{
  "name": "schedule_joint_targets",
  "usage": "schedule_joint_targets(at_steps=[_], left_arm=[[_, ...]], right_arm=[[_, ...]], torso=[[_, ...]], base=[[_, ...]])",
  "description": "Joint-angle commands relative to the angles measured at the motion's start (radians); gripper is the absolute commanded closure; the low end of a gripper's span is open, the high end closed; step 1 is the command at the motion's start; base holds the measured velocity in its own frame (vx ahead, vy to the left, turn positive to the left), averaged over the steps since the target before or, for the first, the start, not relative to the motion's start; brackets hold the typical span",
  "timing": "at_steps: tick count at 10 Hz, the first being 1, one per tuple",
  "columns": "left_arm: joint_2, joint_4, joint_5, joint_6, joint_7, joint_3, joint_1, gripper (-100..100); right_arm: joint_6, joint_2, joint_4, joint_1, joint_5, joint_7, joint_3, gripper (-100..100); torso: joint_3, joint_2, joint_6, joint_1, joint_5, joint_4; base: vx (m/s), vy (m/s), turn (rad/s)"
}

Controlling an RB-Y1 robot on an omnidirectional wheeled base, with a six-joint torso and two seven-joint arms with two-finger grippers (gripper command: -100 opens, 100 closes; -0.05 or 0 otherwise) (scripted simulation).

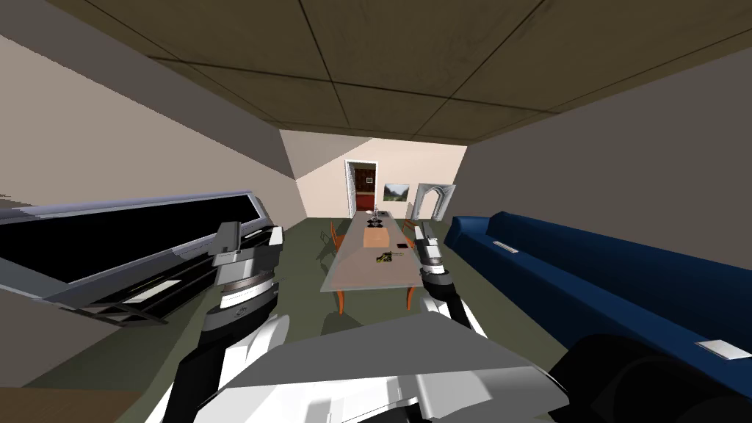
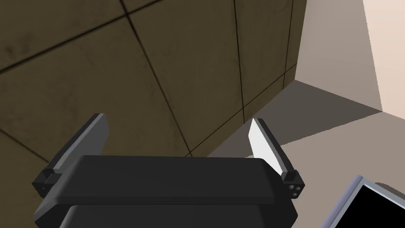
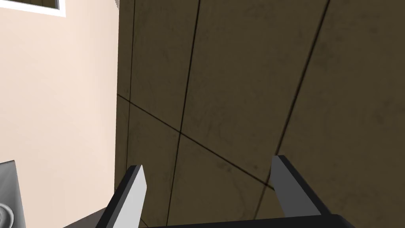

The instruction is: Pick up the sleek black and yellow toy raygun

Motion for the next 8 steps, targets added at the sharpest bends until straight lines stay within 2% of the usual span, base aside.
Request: schedule_joint_targets(at_steps=[1, 4, 8], left_arm=[[0.000, 0.000, 0.000, 0.000, 0.000, 0.000, 0.000, 0], [0.000, 0.000, 0.000, 0.000, 0.000, 0.000, 0.000, 0], [0.000, 0.000, 0.000, 0.000, 0.000, 0.000, 0.000, 0]], right_arm=[[0.014, -0.041, 0.022, -0.010, 0.019, 0.012, 0.005, -100], [0.049, -0.101, 0.071, -0.033, 0.063, 0.040, 0.019, -100], [0.117, -0.191, 0.165, -0.070, 0.150, 0.091, 0.050, -100]], torso=[[0.000, 0.000, 0.000, 0.000, 0.000, 0.000], [0.000, 0.001, 0.000, -0.001, 0.000, 0.000], [0.001, 0.002, 0.000, 0.000, 0.000, 0.000]], base=[[-0.009, -0.001, 0.085], [-0.017, -0.008, 0.131], [-0.032, -0.001, 0.171]])
